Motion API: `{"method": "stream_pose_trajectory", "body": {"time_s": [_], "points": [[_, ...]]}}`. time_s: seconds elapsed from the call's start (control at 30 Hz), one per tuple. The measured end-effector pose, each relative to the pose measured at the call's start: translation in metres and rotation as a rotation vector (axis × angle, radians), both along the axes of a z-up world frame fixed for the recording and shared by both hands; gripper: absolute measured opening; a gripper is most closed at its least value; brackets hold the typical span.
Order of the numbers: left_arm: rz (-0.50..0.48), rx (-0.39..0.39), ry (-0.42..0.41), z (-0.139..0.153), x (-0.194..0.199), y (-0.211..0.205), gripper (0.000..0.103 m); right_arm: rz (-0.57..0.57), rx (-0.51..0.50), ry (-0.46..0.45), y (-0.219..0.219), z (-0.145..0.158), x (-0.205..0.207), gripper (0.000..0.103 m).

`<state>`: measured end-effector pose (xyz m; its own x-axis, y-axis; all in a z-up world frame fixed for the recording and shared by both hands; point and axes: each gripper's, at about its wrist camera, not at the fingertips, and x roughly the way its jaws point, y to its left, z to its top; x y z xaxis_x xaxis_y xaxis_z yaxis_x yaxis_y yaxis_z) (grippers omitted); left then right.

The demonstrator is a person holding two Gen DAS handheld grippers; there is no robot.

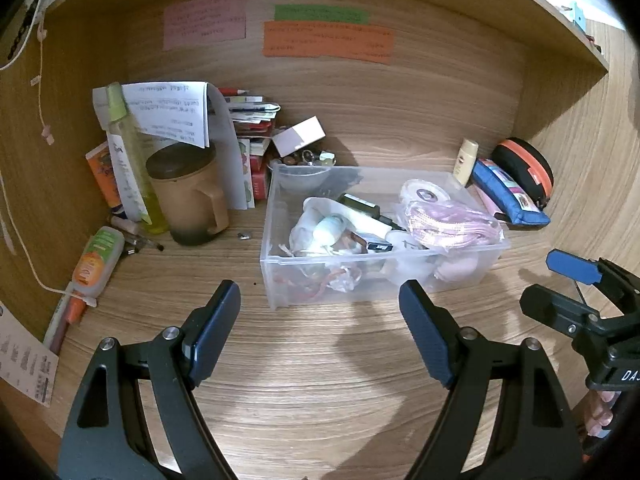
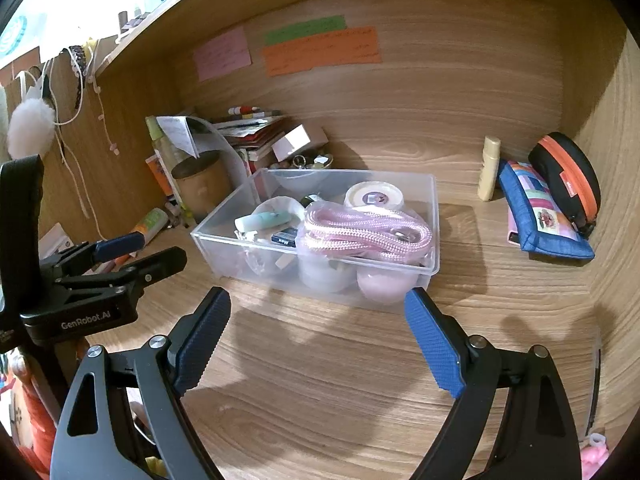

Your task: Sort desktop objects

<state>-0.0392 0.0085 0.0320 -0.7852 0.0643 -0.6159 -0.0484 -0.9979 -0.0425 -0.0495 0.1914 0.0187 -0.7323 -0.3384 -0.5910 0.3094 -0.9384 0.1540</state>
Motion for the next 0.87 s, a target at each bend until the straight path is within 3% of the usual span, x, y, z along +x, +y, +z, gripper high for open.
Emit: {"method": "stream_pose_trajectory", "body": {"time_s": [0.43,0.53,0.67,0.87], "points": [[-0.006,0.011,-0.003,0.0006,0.0009,-0.0017,0.082,0.003,-0.007,-0.017,-0.0020,-0.0026,-0.0007,0.087],[-0.001,0.004,0.004,0.0008,0.0013,-0.0013,0.094,0.002,-0.007,-0.017,-0.0015,-0.0022,-0.0011,0.087],[0.014,0.005,0.038,0.0028,0.0047,-0.0026,0.094,0.002,-0.009,-0.017,-0.0013,-0.0026,-0.0010,0.087],[0.006,0.011,0.022,0.0009,0.0030,-0.0036,0.094,-0.001,-0.011,-0.023,-0.0015,-0.0021,-0.0009,0.087]]}}
